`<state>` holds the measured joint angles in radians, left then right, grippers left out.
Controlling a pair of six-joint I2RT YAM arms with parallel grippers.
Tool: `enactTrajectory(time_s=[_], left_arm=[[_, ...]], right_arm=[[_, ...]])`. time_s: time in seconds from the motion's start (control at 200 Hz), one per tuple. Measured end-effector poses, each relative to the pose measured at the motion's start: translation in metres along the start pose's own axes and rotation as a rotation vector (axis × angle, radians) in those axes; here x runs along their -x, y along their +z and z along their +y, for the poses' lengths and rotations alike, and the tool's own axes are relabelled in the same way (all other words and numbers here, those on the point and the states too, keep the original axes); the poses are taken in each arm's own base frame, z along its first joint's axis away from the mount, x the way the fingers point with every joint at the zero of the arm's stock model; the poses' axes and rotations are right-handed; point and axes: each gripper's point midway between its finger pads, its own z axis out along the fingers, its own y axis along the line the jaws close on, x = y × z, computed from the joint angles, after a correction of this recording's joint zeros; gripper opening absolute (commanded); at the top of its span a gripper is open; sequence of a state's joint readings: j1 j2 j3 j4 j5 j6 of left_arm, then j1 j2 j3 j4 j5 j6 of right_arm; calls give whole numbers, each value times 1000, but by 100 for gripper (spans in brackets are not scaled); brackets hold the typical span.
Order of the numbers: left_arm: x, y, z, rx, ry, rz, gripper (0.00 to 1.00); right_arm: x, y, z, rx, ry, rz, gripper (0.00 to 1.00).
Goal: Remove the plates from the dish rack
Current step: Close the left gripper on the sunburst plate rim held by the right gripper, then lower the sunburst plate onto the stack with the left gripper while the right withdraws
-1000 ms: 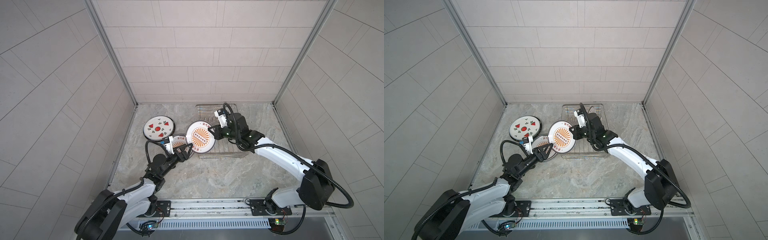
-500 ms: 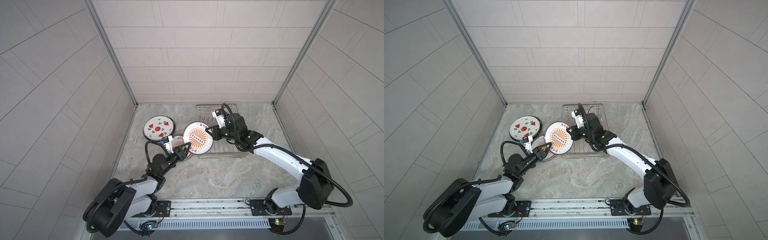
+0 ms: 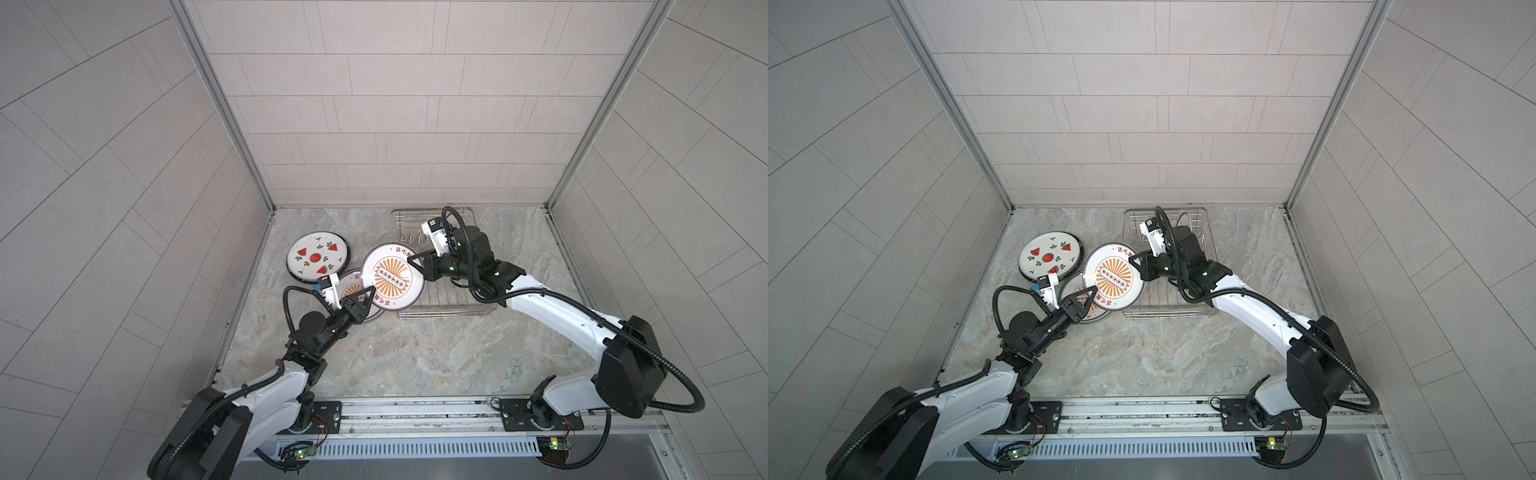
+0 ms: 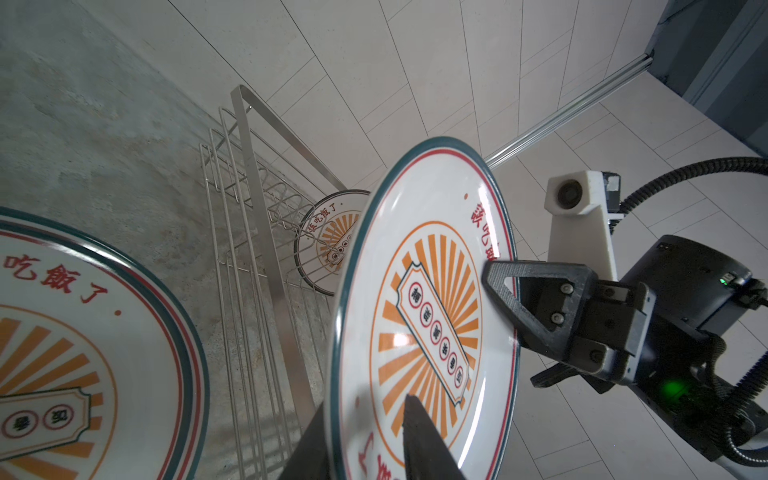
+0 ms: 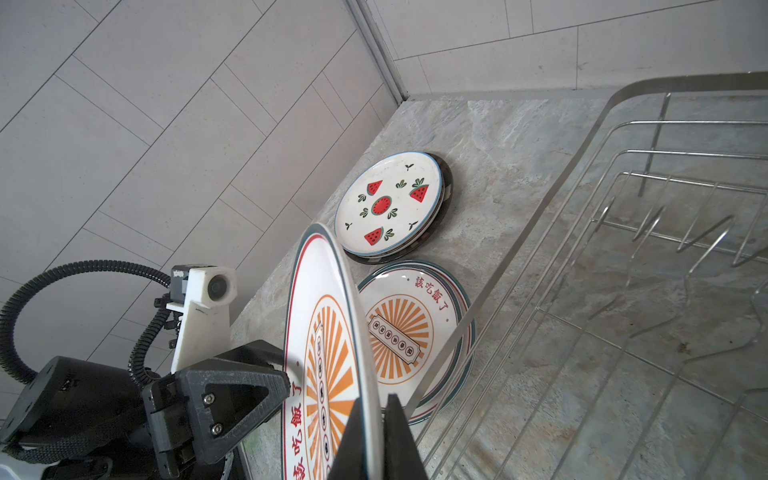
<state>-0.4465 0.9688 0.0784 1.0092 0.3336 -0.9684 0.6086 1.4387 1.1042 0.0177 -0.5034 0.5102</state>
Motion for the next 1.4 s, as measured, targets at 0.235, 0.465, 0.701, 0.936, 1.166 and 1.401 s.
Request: enactTrajectory(time_s=[0.235, 0.465, 0.701, 0.936, 1.166, 1.401], left_arm=[[-3, -4, 9, 41, -12, 7, 21], [-5, -6, 10, 45, -12, 11, 17], [-2, -6, 10, 47, -41, -2, 7], [-2, -6, 13, 54, -56, -4, 0], [-5, -6, 11, 42, -51, 10, 0], [-3, -6, 8, 29, -47, 2, 0]], right_arm=[[-5, 8, -1, 22, 3, 17, 10], [-6, 12, -4, 14, 6, 25, 14], [-9, 19, -12, -6, 1, 37, 21], [-14, 25, -19, -23, 8, 63, 29], [-21, 29, -19, -21, 15, 90, 44], [-21, 30, -18, -23, 16, 95, 73]])
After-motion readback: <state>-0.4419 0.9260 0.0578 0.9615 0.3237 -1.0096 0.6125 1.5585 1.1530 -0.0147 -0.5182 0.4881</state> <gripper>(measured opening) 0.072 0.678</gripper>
